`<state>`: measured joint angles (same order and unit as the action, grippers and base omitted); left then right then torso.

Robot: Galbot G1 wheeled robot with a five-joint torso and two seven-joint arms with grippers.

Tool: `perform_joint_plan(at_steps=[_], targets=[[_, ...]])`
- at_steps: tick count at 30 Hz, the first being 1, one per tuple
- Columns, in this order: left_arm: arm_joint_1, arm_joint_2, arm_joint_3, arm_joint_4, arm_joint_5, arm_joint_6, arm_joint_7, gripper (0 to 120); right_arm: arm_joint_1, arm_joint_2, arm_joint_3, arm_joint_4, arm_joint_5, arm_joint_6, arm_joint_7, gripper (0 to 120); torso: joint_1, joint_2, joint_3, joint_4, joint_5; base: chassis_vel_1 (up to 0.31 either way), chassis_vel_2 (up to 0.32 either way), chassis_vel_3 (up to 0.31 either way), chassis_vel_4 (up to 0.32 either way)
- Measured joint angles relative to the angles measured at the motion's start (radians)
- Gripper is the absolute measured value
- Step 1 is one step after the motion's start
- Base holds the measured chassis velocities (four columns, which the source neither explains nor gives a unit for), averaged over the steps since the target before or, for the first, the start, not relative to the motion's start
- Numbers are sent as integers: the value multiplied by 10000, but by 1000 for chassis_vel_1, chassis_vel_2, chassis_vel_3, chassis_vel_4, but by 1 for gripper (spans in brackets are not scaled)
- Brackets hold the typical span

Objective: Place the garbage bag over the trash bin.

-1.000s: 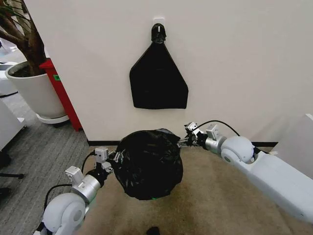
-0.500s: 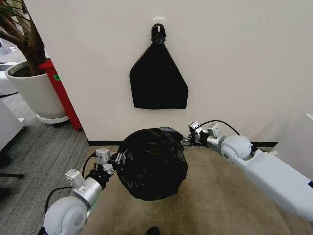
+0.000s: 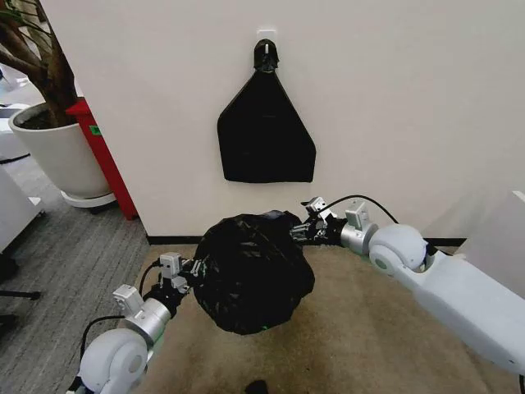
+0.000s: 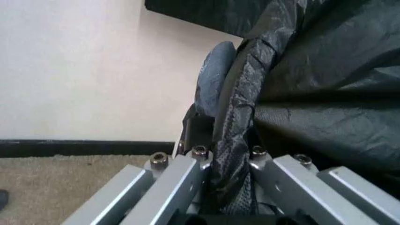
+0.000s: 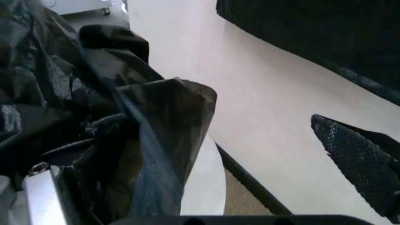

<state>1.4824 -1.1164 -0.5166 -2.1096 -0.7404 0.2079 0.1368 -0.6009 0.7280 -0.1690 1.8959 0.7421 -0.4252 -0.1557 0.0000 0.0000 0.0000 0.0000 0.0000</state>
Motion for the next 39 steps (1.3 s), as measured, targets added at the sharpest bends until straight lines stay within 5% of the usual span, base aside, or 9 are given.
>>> perform_joint_plan(at_steps=[25, 39], targets=[[185, -263, 64, -66, 166, -41, 27, 1, 448, 570, 137, -2138, -41, 202, 163, 100, 0, 0, 1, 1, 2, 0, 0, 0, 0], [-296, -299, 56, 629, 164, -168, -44, 1, -185, 75, 333, 66, 349, 300, 277, 100, 0, 0, 0, -1, -1, 0, 0, 0, 0]])
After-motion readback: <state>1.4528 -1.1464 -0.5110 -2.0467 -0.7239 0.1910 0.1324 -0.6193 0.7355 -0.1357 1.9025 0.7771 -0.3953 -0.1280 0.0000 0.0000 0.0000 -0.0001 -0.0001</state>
